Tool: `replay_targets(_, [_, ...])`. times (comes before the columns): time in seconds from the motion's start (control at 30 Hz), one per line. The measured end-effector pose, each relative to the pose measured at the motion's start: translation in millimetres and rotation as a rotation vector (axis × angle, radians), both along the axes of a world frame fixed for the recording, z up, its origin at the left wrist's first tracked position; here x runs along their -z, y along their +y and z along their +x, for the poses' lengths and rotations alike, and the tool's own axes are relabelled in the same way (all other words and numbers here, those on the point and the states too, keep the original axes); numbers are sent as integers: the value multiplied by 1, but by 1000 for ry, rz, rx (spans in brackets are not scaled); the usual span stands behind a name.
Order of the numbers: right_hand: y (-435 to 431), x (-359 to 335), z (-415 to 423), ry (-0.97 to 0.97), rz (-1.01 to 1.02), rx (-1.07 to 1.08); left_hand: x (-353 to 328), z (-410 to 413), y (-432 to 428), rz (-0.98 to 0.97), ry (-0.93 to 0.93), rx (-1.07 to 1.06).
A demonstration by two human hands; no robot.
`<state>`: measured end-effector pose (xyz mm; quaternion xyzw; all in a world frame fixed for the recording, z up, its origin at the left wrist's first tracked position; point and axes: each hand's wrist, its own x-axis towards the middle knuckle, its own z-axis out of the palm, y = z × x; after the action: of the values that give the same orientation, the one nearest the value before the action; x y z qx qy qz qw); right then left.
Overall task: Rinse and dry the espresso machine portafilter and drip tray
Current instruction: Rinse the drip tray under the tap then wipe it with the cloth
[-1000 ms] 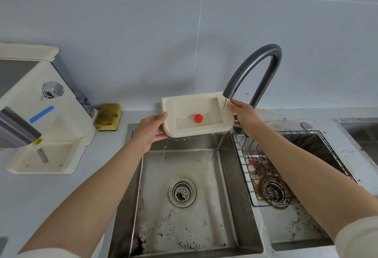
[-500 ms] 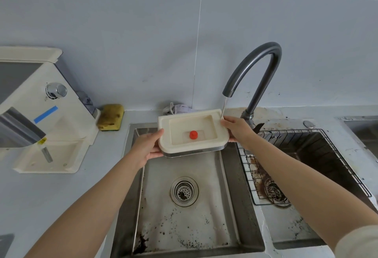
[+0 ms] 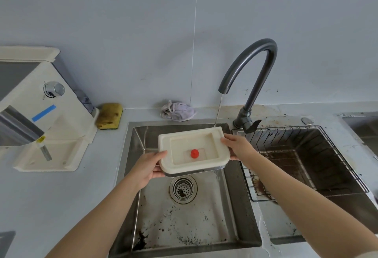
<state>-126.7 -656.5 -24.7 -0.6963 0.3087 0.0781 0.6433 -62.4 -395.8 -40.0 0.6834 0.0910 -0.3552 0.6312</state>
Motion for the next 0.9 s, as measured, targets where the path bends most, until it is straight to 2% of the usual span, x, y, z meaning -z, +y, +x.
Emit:
replay_targets(0.23, [-6,1,-18,35,73,104,2,-12,-13,44,-42,41])
replay_targets(0.5, [-27,-20,-23,-11,124,171,-10,-5,-33,30,-85,39])
replay_targets(0.63, [-41,-29,-23,-16,102,269,-14,1,-40,36,-129,16])
replay_targets(0.8, [-58,-38,-19,-125,293,350,-19,6,-44,56,-176,24])
replay_targets(0.9, [-63,-36,-10,-133,331,363,-22,7,-47,55,-188,37])
